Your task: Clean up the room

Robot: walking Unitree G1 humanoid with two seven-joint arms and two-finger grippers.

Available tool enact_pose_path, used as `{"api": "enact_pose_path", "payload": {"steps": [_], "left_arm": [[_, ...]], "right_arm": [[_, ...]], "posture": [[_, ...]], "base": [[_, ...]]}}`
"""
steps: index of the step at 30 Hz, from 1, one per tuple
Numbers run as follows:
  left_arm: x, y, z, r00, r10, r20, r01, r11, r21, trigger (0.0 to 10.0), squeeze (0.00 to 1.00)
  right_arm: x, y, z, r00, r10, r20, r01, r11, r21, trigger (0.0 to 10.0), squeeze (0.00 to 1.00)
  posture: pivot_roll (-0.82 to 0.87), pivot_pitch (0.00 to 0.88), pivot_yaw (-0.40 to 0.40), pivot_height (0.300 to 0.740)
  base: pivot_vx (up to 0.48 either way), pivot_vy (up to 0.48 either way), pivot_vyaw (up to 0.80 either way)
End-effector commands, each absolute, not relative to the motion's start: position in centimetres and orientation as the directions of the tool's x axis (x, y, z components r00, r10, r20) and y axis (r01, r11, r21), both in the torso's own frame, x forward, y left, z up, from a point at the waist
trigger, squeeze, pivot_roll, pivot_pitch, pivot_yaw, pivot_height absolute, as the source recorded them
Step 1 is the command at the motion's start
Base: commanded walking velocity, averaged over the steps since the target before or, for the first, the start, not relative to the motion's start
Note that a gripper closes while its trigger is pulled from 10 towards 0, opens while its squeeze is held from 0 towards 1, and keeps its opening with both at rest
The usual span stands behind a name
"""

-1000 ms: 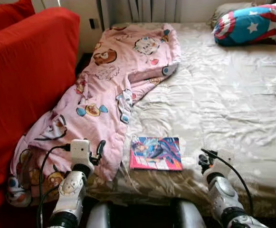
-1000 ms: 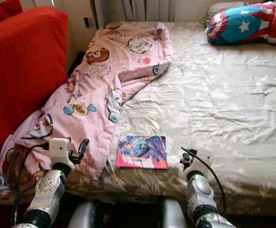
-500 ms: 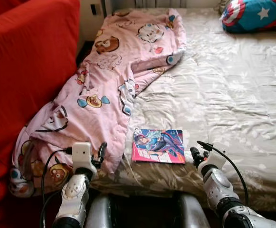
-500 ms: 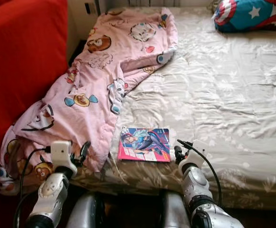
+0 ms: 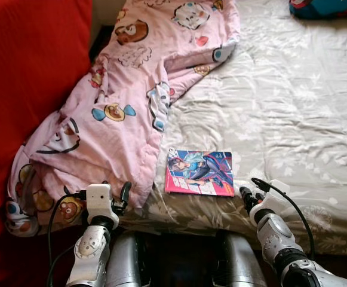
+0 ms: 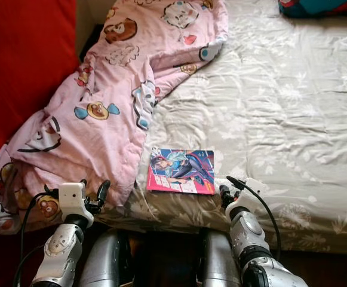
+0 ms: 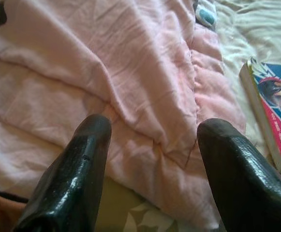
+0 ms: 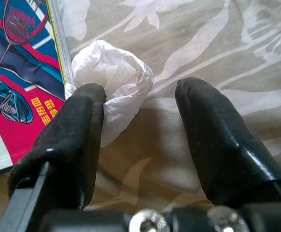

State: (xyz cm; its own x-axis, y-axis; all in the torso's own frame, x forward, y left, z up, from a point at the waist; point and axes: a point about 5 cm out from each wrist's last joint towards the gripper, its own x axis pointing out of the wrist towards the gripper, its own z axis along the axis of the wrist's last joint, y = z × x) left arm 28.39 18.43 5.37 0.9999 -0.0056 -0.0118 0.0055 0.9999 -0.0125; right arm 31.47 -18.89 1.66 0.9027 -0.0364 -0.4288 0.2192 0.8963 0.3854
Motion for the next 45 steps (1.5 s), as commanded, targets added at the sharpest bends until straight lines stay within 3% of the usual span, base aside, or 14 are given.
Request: {"api": "enact_pose_path", "payload": {"steps": [1,6,7,8,45], "left_arm": [[27.6,18.8,4.7,0.999,0.015,-0.045,-0.016,1.0,-0.016,10.0,0.0],[26.9,18.7,4.4,0.998,0.016,-0.059,-0.017,1.0,-0.011,10.0,0.0],[26.7,18.6,4.4,0.998,0.016,-0.065,-0.017,1.0,-0.01,10.0,0.0],[26.7,18.6,4.4,0.998,0.016,-0.066,-0.017,1.0,-0.01,10.0,0.0],[25.8,18.1,3.3,0.992,0.034,-0.123,-0.036,0.999,-0.014,10.0,0.0]], "right_arm": [[31.0,-18.3,1.0,0.892,-0.007,-0.451,0.213,0.888,0.407,10.0,0.0],[31.0,-17.9,1.0,0.897,0.016,-0.442,0.19,0.888,0.419,10.0,0.0],[31.2,-17.7,1.3,0.911,0.043,-0.41,0.165,0.873,0.459,3.7,0.0],[31.2,-17.6,1.3,0.913,0.046,-0.406,0.163,0.87,0.466,0.0,0.0],[30.0,-19.2,0.5,0.915,-0.011,-0.404,0.2,0.881,0.428,0.0,0.0]], "posture": [[0.02,0.314,0.018,0.599],[0.03,0.32,0.018,0.599],[0.03,0.32,0.019,0.599],[0.03,0.321,0.019,0.599],[0.0,0.288,0.018,0.599]], "base": [[0.0,0.0,0.0],[0.0,0.0,0.0],[0.0,0.0,0.0],[0.0,0.0,0.0],[0.0,0.0,0.0]]}}
